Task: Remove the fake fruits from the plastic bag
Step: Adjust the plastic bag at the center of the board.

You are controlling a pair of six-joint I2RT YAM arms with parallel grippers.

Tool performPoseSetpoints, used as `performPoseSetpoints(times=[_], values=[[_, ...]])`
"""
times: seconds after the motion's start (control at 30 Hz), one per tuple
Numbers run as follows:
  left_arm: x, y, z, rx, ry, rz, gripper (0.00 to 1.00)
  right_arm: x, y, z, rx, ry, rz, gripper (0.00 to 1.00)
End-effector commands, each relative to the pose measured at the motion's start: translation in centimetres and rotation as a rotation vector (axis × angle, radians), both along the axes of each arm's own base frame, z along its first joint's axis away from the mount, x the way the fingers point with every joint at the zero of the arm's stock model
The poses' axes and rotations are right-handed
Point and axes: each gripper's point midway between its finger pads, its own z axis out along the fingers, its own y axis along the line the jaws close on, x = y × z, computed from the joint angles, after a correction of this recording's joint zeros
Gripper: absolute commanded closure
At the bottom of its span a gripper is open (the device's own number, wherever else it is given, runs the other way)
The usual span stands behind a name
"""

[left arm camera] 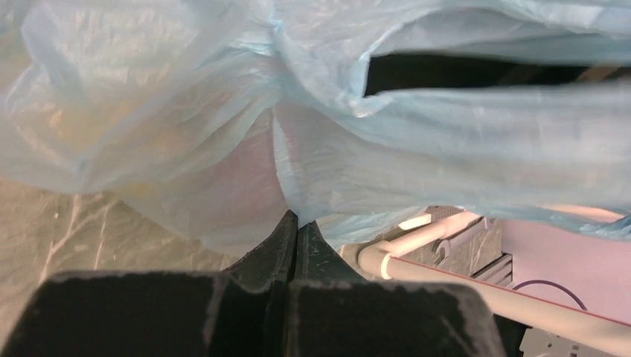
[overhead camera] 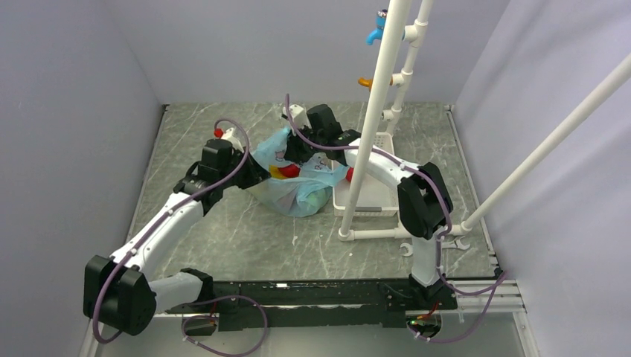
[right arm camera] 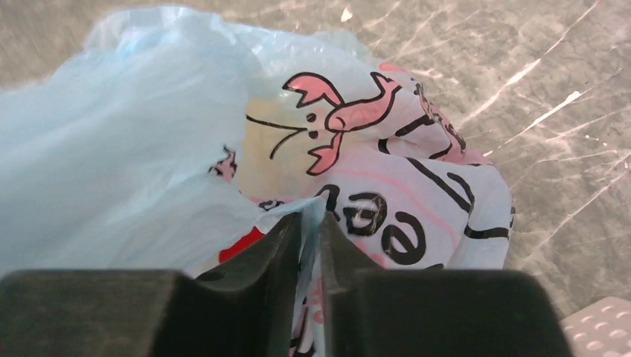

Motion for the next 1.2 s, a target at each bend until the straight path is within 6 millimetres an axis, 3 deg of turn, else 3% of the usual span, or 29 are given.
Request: performPoseSetpoints(times=[0.0, 0.07, 0.2, 0.3, 0.5, 0.53, 0.57, 0.63, 0.7, 0.77, 0.87, 0.97, 1.1, 1.17], values=[[-2.2, 1.6, -0.3, 0.042, 0.046, 0.033, 1.00, 3.1, 1.4, 4.1, 0.134, -0.097, -0.118, 0.91], [-3.3, 3.1, -1.2, 0.078, 0.087, 0.099, 1.00, 4.6, 1.6, 4.6, 0.158, -0.116, -0.174, 0.98], [-6.0, 6.4, -3.1, 0.113, 0.170, 0.262, 1.00, 8.1, 2.2, 4.4, 0.180, -0.175, -0.216, 1.00], [-7.0, 6.2, -3.5, 0.063, 0.161, 0.261, 1.00, 9.6, 3.0, 3.6, 0.194, -0.142, -0.187, 1.00], [-8.1, 4.0, -4.3, -0.014, 0.219, 0.134, 1.00, 8.7, 4.0, 3.0, 0.199, -0.074, -0.114, 1.00], [-8.1, 3.8, -4.1, -0.019, 0.218, 0.110, 0.96, 8.1, 3.9, 3.5, 0.208, -0.066, -0.102, 1.00], [-8.1, 3.7, -3.7, -0.022, 0.203, 0.084, 0.84, 7.5, 3.8, 3.6, 0.211, -0.051, -0.092, 0.97], [-7.8, 3.5, -1.8, -0.031, 0.140, 0.057, 0.52, 6.5, 3.4, 4.2, 0.208, -0.024, -0.089, 0.85], [-7.3, 3.7, 0.6, -0.021, 0.049, 0.043, 0.35, 5.7, 2.8, 4.7, 0.201, 0.011, -0.108, 0.65], [-6.8, 4.3, 3.0, 0.024, -0.040, 0.037, 0.30, 5.0, 2.1, 5.4, 0.197, 0.051, -0.130, 0.46], [-6.1, 4.8, 6.2, 0.089, -0.148, 0.008, 0.27, 3.9, 1.3, 6.8, 0.204, 0.113, -0.153, 0.33], [-5.6, 3.9, 8.6, 0.107, -0.205, -0.076, 0.24, 3.3, -0.4, 7.7, 0.227, 0.146, -0.217, 0.15], [-5.0, 2.8, 10.6, 0.144, -0.213, -0.148, 0.15, 2.9, -2.6, 9.3, 0.323, 0.218, -0.263, 0.04], [-4.5, 2.4, 11.2, 0.186, -0.234, -0.165, 0.06, 2.5, -3.3, 9.9, 0.354, 0.269, -0.266, 0.01]])
